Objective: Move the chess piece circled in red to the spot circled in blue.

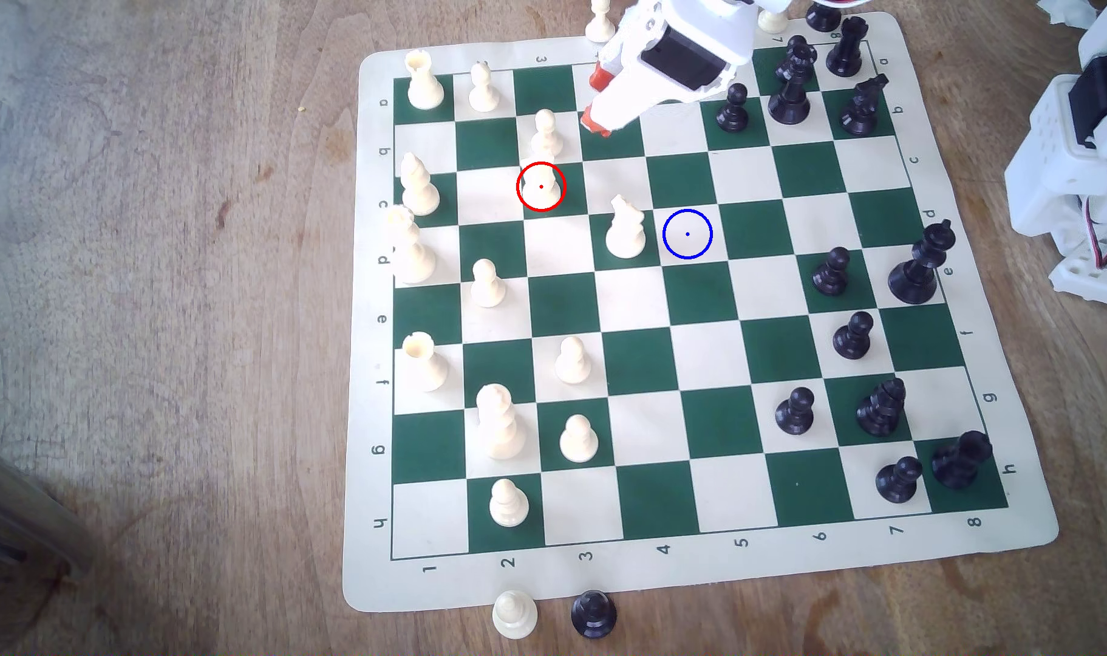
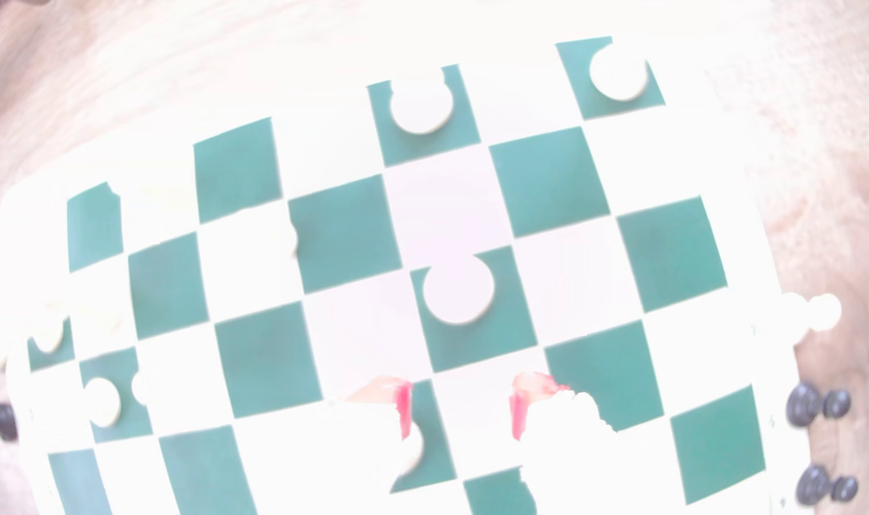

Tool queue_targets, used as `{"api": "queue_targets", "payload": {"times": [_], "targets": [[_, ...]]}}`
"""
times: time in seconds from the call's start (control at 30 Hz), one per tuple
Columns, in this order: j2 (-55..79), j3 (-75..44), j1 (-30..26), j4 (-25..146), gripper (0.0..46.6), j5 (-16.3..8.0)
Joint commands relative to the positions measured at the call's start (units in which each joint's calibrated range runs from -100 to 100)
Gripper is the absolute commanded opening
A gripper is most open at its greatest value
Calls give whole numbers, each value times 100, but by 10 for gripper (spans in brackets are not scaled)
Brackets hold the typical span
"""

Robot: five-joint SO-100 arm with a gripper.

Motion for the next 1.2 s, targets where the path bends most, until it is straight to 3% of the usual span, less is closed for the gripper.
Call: {"api": "queue_targets", "payload": {"times": [0.0, 0.2, 0.53, 1.17], "targets": [[54, -434, 85, -97, 131, -54], [376, -434, 171, -539, 137, -98], [1022, -679, 38, -1251, 152, -400], [1667, -697, 69, -1677, 167, -444]]}}
